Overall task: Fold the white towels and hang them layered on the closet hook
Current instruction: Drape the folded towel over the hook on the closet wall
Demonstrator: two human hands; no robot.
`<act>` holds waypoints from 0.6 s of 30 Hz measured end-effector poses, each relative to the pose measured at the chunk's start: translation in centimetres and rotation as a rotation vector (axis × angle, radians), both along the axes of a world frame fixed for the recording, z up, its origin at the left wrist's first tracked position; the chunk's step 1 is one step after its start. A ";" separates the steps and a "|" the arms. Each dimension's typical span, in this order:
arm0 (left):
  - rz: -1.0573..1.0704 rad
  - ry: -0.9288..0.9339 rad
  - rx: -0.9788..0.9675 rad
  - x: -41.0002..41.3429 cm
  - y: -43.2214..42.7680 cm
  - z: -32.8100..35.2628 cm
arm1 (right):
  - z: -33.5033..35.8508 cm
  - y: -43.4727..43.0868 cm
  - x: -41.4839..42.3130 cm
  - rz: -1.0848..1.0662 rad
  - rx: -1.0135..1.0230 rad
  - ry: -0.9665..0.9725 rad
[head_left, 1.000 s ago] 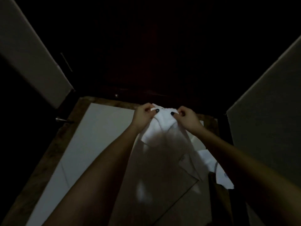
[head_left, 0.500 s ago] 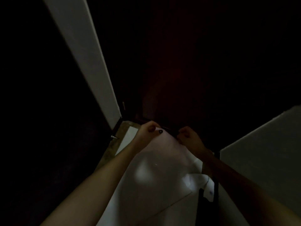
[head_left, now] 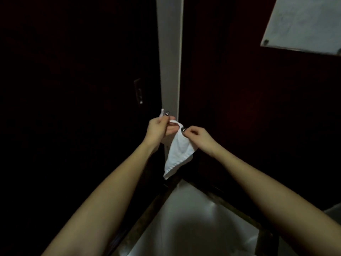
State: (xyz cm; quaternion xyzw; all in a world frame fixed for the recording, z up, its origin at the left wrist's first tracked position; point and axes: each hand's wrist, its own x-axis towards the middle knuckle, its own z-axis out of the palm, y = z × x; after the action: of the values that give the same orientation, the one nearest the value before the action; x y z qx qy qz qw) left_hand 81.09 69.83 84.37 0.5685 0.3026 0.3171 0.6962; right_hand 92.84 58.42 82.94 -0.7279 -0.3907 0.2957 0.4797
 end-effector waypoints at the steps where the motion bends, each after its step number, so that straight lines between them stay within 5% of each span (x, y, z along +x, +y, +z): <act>1: 0.044 -0.036 -0.017 -1.3 0.3 1.5 | 1.2 0.4 -1.5 -0.007 0.049 0.022; 10: 0.252 -0.138 0.022 -15.6 -2.5 7.9 | 8.0 0.1 -12.9 0.230 0.170 -0.077; 15: 0.352 0.257 0.384 -24.6 -7.6 7.1 | 7.8 -1.3 -19.0 0.297 0.181 -0.158; 18: 0.420 0.487 0.567 -30.1 -10.9 5.6 | 7.4 -2.5 -23.0 0.412 0.163 -0.378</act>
State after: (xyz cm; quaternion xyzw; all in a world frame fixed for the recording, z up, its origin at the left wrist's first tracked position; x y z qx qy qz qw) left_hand 50.99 58.93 90.01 0.7217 0.4683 0.3792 0.3408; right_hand 69.83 55.88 90.34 -0.6346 -0.6351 0.2136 0.3851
